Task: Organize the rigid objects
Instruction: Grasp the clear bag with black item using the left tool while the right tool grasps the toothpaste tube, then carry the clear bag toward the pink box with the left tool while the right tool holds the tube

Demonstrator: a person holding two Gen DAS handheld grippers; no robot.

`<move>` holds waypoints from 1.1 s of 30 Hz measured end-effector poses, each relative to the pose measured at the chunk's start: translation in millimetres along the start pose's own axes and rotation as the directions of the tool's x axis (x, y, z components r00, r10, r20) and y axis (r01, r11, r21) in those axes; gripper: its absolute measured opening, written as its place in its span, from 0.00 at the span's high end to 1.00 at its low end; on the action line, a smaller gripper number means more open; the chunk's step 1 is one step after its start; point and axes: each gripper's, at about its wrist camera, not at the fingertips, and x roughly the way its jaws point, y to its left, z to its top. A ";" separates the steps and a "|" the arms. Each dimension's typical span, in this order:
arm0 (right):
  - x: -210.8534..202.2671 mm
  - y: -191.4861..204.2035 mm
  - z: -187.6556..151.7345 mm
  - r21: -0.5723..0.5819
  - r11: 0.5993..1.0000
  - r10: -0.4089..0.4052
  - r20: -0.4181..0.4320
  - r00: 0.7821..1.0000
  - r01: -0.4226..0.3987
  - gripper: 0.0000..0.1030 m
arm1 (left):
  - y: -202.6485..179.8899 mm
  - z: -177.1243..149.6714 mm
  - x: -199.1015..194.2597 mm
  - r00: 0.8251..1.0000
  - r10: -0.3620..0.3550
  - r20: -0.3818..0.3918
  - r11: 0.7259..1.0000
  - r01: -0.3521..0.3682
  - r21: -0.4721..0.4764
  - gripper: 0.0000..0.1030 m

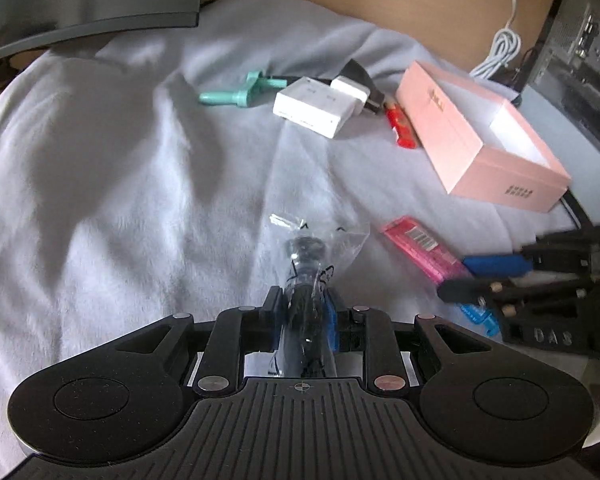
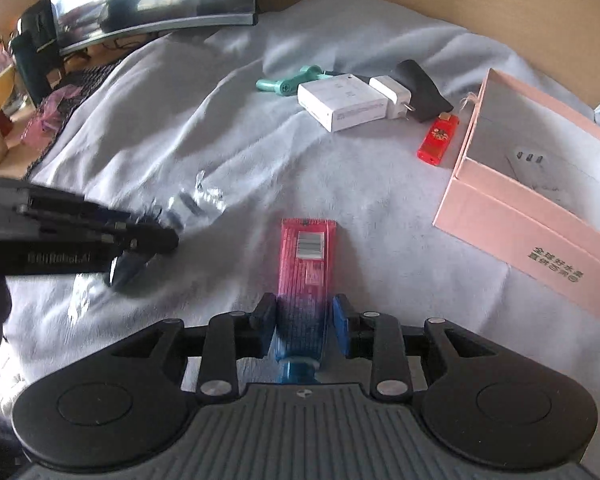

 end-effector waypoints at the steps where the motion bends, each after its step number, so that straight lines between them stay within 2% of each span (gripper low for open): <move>1: 2.8 -0.3 2.4 -0.003 1.000 0.000 0.007 1.000 0.000 0.70 | -3.0 -1.2 0.1 1.000 0.014 0.001 1.000 -0.014 0.018 0.74; 5: 19.0 11.7 9.7 -0.066 0.997 -0.028 0.035 0.999 0.030 0.66 | -14.3 -6.4 -1.3 0.999 0.044 0.011 0.995 -0.045 0.089 0.72; 9: 18.0 15.4 8.9 -0.102 0.994 -0.035 0.041 0.999 0.039 0.69 | -14.3 -7.9 -2.9 0.999 0.043 0.017 0.996 -0.044 0.074 0.72; 11: 13.0 13.1 7.1 -0.100 0.995 -0.023 0.024 0.999 0.026 0.70 | -14.4 -8.6 -5.2 0.999 0.041 0.012 0.998 -0.042 0.045 0.77; 13: 1.3 9.1 3.2 -0.091 0.996 -0.012 0.021 1.000 0.014 0.70 | -20.0 -12.1 -9.0 0.999 0.025 0.020 0.996 -0.027 0.080 0.77; 15: -20.2 2.0 -3.6 -0.092 0.996 -0.007 0.052 0.999 0.011 0.70 | -30.2 -16.7 -10.2 1.000 -0.007 0.010 0.991 0.006 0.136 0.77; 16: -32.1 -2.7 -6.6 -0.079 0.997 -0.013 0.067 0.998 0.019 0.70 | -35.6 -17.1 -10.3 0.999 -0.043 -0.018 0.988 0.045 0.146 0.77; 20: -78.5 -30.4 -20.6 0.034 0.999 -0.043 0.116 0.992 0.039 0.71 | -63.3 -10.0 -11.7 0.977 -0.196 -0.083 0.959 0.208 0.194 0.77; 21: -90.0 -36.5 -24.9 0.058 0.996 -0.072 0.135 0.988 0.065 0.73 | -71.6 -4.4 -11.5 0.970 -0.226 -0.090 0.951 0.239 0.197 0.77; 22: -99.0 -42.6 -28.1 0.085 0.993 -0.094 0.149 0.984 0.082 0.88 | -79.9 3.5 -12.0 0.962 -0.259 -0.088 0.941 0.271 0.202 0.77; 24: -117.0 -55.3 -35.3 0.155 0.982 -0.136 0.170 0.976 0.110 0.91 | -97.4 24.8 -16.0 0.950 -0.309 -0.052 0.922 0.312 0.229 0.77; 25: -124.7 -60.7 -38.8 0.178 0.976 -0.155 0.184 0.971 0.122 0.97 | -104.6 36.0 -18.1 0.945 -0.325 -0.029 0.915 0.322 0.245 0.77; 29: -146.5 -77.6 -55.8 0.236 0.953 -0.244 0.221 0.944 0.191 0.99 | -131.4 85.0 -23.5 0.928 -0.367 0.060 0.895 0.335 0.296 0.77; 33: -147.6 -90.9 -75.3 0.291 0.930 -0.290 0.208 0.934 0.224 0.99 | -146.0 113.6 -22.8 0.926 -0.364 0.097 0.897 0.320 0.304 0.77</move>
